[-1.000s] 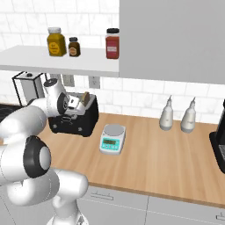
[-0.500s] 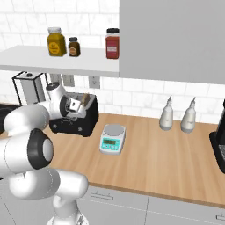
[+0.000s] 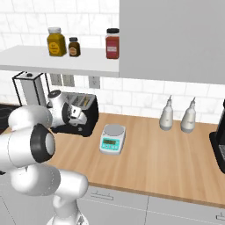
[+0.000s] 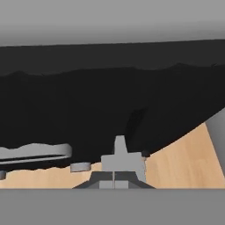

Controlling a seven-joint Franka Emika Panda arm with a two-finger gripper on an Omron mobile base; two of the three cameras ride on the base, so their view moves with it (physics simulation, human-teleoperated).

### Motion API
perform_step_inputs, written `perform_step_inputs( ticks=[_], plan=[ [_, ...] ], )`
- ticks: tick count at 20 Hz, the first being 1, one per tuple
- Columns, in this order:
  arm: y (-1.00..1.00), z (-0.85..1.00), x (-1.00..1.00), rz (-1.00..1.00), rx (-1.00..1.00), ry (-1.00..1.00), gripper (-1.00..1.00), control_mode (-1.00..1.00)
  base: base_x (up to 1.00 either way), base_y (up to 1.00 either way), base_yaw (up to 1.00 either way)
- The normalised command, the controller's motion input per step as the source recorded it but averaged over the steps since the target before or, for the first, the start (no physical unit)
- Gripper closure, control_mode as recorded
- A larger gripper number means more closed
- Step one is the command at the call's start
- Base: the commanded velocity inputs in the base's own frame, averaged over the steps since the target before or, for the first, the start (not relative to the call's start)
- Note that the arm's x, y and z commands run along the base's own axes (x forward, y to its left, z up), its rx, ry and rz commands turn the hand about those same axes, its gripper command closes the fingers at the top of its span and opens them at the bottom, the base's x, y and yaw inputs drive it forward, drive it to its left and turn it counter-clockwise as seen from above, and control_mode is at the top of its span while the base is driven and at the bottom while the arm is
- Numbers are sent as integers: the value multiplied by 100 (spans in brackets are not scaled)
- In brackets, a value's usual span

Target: Start the toaster. Once the lever pops up, take the bread to the plate on the dining counter.

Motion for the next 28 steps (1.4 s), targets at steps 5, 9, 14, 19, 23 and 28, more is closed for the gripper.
perform_step_inputs(
  ticks=[5,9,14,19,23,28],
  plan=[
    [-4,-51,-1,-1,1,-1,100,-100,0,0,0],
    [-2,2,-36,-1,1,-15,100,-100,0,0,0],
    [-1,97,-88,0,9,-21,100,-100,0,0,0],
    [-4,100,-51,0,12,-3,100,-100,0,0,0],
    [-13,100,-6,-2,9,8,100,-100,0,0,0],
    [-22,95,0,-8,1,15,100,-100,0,0,0]
  ],
)
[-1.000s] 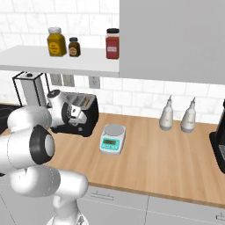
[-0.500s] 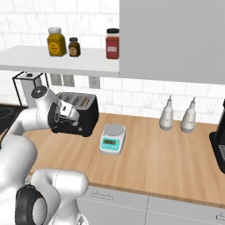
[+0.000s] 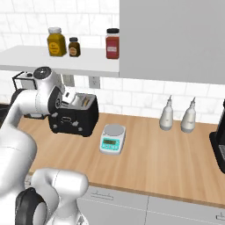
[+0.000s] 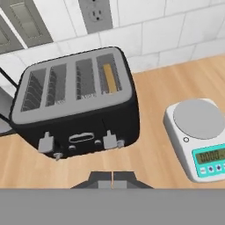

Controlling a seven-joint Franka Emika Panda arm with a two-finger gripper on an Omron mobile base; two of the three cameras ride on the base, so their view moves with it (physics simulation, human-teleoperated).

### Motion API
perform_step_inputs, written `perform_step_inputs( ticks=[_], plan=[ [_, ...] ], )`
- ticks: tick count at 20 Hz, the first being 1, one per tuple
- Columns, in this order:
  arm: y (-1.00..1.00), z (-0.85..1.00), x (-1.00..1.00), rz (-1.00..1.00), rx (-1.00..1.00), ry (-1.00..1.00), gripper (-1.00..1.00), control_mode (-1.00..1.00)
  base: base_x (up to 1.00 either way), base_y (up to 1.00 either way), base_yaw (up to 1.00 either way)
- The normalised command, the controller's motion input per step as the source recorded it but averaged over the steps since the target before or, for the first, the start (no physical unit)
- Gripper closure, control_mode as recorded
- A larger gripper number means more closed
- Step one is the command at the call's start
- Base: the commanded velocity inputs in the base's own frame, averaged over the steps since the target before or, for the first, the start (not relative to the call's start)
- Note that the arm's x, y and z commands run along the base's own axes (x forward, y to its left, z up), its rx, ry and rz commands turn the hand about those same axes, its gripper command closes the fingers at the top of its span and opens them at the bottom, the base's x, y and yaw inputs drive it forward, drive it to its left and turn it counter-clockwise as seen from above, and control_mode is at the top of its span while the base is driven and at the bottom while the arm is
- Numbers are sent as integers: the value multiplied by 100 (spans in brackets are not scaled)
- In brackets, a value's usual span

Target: Start the toaster. Once the lever pops up, take the bread to the plate on the dining counter.

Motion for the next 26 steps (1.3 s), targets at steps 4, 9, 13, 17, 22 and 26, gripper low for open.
perform_step_inputs(
  ticks=[4,9,13,17,22,26],
  plan=[
    [-16,56,0,-10,0,17,-100,-100,0,0,0],
    [-6,11,-1,-2,-1,5,-100,-100,0,0,0],
    [0,0,-5,0,0,-1,-100,-100,0,0,0],
    [0,0,0,0,0,-1,-100,-100,0,0,0],
    [0,0,0,0,0,0,-100,-100,0,0,0],
    [0,0,0,0,0,0,-100,-100,0,0,0]
  ],
)
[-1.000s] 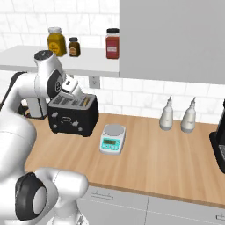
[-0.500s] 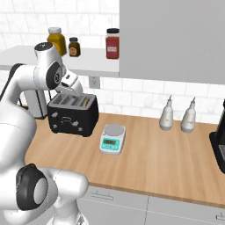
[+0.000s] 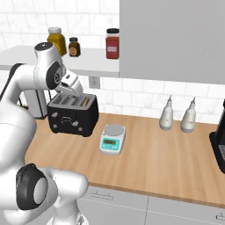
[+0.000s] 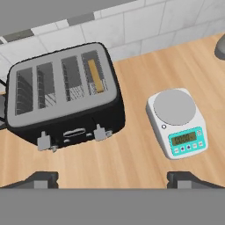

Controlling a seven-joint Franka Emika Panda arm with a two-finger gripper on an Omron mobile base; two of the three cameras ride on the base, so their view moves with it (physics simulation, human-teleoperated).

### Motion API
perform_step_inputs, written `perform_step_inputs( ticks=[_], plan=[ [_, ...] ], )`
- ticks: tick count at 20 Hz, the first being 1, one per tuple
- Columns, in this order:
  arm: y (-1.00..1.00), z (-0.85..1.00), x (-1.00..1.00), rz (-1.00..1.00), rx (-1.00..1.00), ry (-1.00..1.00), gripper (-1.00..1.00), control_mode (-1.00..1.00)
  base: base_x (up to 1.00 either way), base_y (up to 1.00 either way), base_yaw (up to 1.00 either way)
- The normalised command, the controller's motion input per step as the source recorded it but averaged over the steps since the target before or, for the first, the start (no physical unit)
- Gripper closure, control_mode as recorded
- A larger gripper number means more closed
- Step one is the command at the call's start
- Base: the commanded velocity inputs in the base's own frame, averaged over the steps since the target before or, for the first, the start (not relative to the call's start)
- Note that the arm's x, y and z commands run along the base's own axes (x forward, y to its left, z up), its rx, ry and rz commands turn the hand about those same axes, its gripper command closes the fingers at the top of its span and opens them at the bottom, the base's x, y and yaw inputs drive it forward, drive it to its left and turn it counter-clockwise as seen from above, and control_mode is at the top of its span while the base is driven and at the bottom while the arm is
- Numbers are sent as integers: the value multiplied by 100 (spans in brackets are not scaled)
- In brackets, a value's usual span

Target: Start the toaster. Once the lever pops up, take the bread to the plate on the dining counter.

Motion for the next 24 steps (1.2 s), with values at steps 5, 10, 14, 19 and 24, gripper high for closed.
perform_step_inputs(
  ticks=[5,10,14,19,24],
  plan=[
    [0,0,0,0,0,0,-100,-100,0,0,0],
    [0,0,0,0,0,0,-100,-100,0,0,0],
    [0,0,0,0,0,0,-100,-100,0,0,0],
    [0,0,0,0,0,0,-100,-100,0,0,0],
    [0,0,0,0,0,0,-100,-100,0,0,0]
  ],
)
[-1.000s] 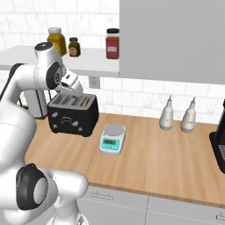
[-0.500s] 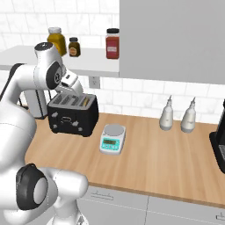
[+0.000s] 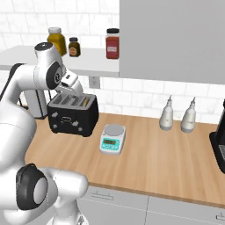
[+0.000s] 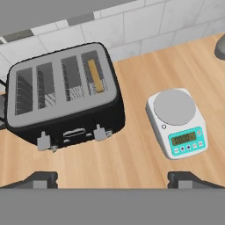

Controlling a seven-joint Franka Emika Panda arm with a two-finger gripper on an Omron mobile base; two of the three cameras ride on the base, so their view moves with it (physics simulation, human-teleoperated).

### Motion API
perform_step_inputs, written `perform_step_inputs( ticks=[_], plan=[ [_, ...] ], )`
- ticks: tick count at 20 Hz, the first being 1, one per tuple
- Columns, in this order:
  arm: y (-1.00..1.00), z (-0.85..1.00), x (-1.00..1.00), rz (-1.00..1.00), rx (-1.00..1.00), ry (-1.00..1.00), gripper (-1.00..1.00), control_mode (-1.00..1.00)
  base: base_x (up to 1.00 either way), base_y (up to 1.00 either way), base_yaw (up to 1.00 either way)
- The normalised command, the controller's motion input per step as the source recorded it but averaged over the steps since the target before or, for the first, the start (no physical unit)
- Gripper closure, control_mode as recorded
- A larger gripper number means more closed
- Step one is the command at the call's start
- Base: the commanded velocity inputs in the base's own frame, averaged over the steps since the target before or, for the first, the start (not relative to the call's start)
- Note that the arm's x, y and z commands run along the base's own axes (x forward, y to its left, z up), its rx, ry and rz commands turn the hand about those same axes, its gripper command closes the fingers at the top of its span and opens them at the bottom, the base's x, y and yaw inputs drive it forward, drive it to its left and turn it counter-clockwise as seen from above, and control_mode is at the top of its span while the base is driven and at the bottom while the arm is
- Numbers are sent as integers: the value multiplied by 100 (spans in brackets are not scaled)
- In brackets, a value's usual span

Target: Start the toaster. Once the lever pops up, take the bread to the plate on the dining counter.

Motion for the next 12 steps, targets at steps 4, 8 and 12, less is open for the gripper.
perform_step_inputs(
  ticks=[4,8,12],
  plan=[
    [0,0,0,0,0,0,-100,-100,0,0,0],
    [0,0,0,0,0,0,-100,-100,0,0,0],
    [0,0,0,0,0,0,-100,-100,0,0,0]
  ],
)
